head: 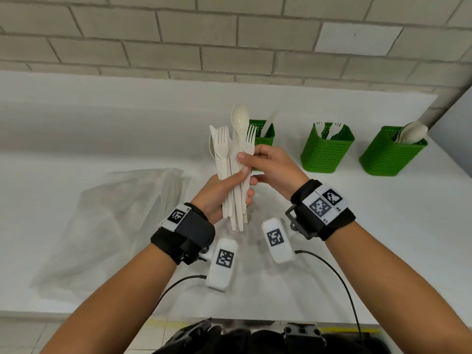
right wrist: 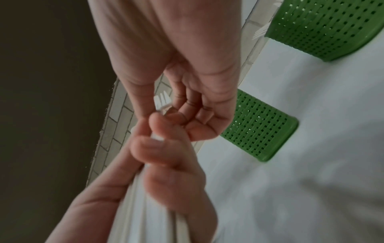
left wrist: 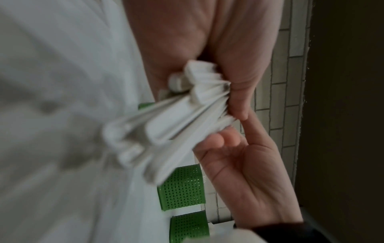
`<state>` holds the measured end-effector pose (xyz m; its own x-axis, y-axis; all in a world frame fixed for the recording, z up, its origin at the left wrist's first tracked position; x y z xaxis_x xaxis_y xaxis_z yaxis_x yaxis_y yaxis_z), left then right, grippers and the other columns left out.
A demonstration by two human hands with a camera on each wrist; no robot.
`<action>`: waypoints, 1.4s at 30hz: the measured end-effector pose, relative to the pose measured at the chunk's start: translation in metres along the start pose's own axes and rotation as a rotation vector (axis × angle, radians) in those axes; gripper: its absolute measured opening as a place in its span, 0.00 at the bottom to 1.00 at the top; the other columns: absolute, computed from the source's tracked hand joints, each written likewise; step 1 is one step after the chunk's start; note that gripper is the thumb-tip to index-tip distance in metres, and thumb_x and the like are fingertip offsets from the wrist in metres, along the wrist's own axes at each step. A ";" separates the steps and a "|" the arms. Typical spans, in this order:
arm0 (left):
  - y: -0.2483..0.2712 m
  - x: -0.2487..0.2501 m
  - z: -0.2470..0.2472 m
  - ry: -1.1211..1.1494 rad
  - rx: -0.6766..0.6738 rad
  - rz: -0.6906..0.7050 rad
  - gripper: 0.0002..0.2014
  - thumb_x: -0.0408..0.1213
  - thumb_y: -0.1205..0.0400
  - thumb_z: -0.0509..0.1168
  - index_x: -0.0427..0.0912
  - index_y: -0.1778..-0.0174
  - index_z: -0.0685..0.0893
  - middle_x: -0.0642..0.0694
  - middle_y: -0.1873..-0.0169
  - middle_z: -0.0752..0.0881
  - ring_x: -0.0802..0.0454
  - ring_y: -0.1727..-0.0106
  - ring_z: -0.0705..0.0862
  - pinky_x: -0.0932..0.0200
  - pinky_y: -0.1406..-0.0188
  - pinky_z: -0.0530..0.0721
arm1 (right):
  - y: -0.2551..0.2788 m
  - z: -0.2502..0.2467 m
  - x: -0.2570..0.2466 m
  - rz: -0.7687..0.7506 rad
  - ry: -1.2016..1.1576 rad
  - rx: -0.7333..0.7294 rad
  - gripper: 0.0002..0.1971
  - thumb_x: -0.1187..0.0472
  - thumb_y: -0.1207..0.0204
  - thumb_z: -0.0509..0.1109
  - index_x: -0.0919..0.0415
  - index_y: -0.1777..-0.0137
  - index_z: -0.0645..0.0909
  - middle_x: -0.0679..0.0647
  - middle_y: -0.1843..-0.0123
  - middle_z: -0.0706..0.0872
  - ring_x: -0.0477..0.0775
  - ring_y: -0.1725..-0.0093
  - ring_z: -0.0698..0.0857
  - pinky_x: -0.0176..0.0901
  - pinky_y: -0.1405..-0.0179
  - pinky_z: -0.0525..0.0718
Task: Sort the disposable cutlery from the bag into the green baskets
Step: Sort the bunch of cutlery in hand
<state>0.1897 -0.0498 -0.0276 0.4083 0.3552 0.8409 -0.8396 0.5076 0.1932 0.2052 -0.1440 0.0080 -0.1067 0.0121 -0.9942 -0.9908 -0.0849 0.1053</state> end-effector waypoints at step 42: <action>-0.029 -0.001 0.011 0.041 0.193 0.101 0.13 0.44 0.16 0.59 0.36 0.53 0.80 0.45 0.69 0.78 0.55 0.76 0.77 0.64 0.75 0.81 | -0.009 -0.031 -0.020 -0.094 -0.013 0.150 0.05 0.66 0.19 0.66 0.67 0.51 0.82 0.54 0.66 0.82 0.45 0.72 0.83 0.37 0.71 0.86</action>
<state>0.2092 -0.0736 -0.0288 0.3292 0.4305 0.8404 -0.9286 0.3092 0.2054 0.2186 -0.1743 0.0260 -0.0136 0.0254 -0.9996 -0.9976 0.0669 0.0153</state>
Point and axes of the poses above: each hand's wrist, its own y-axis away from the middle knuckle, its own z-axis out of the palm, x = y × z, the point moved 7 cm from there along -y, towards the middle knuckle
